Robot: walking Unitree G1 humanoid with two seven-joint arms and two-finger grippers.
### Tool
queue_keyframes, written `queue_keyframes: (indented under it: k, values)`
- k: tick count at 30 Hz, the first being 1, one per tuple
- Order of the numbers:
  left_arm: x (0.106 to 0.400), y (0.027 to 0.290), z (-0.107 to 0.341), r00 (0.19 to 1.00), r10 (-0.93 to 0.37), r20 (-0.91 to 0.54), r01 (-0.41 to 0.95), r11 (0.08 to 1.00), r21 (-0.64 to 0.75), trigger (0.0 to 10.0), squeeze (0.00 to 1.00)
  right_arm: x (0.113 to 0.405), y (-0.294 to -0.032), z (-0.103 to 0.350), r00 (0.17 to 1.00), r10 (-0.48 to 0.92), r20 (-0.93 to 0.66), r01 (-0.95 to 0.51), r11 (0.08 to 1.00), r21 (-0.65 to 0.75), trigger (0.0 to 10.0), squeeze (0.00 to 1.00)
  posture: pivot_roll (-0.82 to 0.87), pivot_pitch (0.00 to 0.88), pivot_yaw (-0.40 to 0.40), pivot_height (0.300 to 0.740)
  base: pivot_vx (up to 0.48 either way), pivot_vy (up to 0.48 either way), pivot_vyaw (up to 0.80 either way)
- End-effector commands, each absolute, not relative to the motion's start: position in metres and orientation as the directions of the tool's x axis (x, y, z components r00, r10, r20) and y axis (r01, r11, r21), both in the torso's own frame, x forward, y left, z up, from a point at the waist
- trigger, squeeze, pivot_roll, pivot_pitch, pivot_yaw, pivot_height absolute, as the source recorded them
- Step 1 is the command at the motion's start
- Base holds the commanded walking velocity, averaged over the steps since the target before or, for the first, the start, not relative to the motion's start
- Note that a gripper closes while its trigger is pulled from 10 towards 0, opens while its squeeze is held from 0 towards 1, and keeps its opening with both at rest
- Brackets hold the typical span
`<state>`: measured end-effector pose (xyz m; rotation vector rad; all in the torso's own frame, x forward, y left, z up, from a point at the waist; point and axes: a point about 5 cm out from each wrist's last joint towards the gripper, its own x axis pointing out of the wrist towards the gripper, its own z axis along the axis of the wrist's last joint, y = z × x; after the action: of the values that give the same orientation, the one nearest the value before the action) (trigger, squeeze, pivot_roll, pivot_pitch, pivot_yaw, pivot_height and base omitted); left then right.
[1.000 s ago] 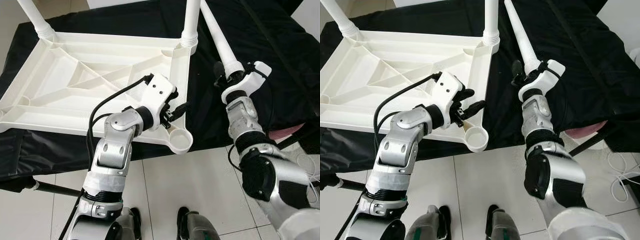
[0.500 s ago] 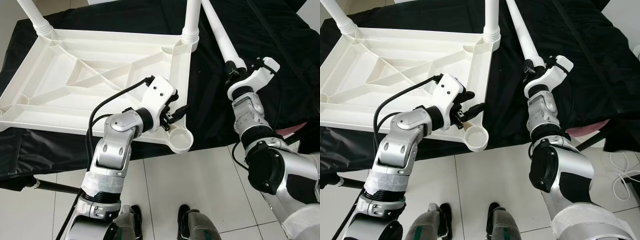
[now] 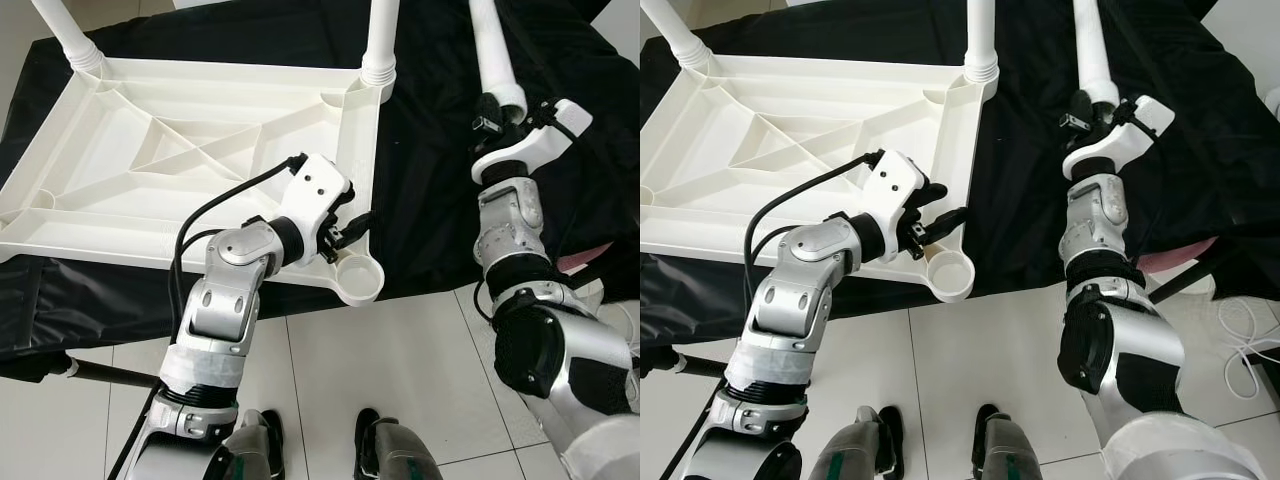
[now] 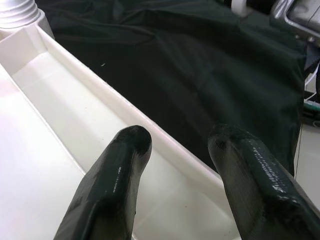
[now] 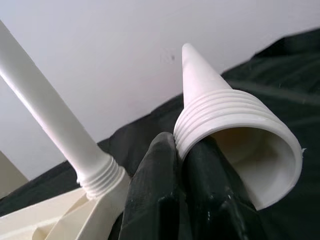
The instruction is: Building children table
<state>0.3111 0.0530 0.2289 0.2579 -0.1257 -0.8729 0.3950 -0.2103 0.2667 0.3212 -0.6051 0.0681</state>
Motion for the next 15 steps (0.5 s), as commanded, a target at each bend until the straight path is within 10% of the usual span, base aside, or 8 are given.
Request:
queue_keyframes:
  k: [1,2,3,4,5,10,11,15]
  values:
    - [0.317,0.056,0.229,0.72,-0.693,0.043,0.66,0.703,0.266,10.0,0.0,0.39,-0.206,0.277,0.777,0.004,0.63,-0.159,0.969,0.19,10.0,0.0,0.08,0.207,0.058,0.74,0.0,0.0,0.0]
    - [0.317,0.056,0.229,0.72,-0.693,0.043,0.66,0.703,0.266,10.0,0.0,0.39,-0.206,0.277,0.777,0.004,0.63,-0.159,0.969,0.19,10.0,0.0,0.08,0.207,0.058,0.74,0.0,0.0,0.0]
    - [0.318,0.056,0.23,0.72,-0.692,0.044,0.66,0.703,0.265,10.0,0.0,0.388,-0.205,0.281,0.76,0.018,0.65,-0.167,0.971,0.169,4.0,0.0,0.07,0.197,0.053,0.74,0.0,0.0,0.0]
    - [0.318,0.056,0.23,0.721,-0.692,0.044,0.659,0.704,0.265,10.0,0.0,0.387,-0.204,0.284,0.749,0.027,0.662,-0.173,0.972,0.156,4.0,0.0,0.07,0.197,0.053,0.74,0.0,0.0,0.0]
    - [0.319,0.057,0.231,0.719,-0.693,0.049,0.66,0.704,0.264,10.0,0.0,0.384,-0.205,0.292,0.726,0.035,0.687,-0.172,0.976,0.132,0.0,0.0,0.07,0.182,0.046,0.74,0.0,0.0,0.0]
    - [0.321,0.059,0.232,0.714,-0.698,0.062,0.665,0.703,0.252,10.0,0.0,0.377,-0.207,0.309,0.679,0.047,0.733,-0.171,0.981,0.095,4.7,0.0,0.06,0.172,0.042,0.74,0.0,0.0,0.0]
    - [0.322,0.061,0.233,0.712,-0.699,0.069,0.669,0.705,0.235,10.0,0.0,0.373,-0.205,0.319,0.646,0.071,0.76,-0.175,0.983,0.057,10.0,0.0,0.05,0.156,0.036,0.74,0.0,0.0,0.0]
    - [0.323,0.064,0.235,0.71,-0.7,0.079,0.675,0.708,0.21,10.0,0.0,0.366,-0.201,0.333,0.596,0.107,0.796,-0.177,0.984,0.0,10.0,0.0,0.05,0.153,0.036,0.74,0.0,0.0,0.0]
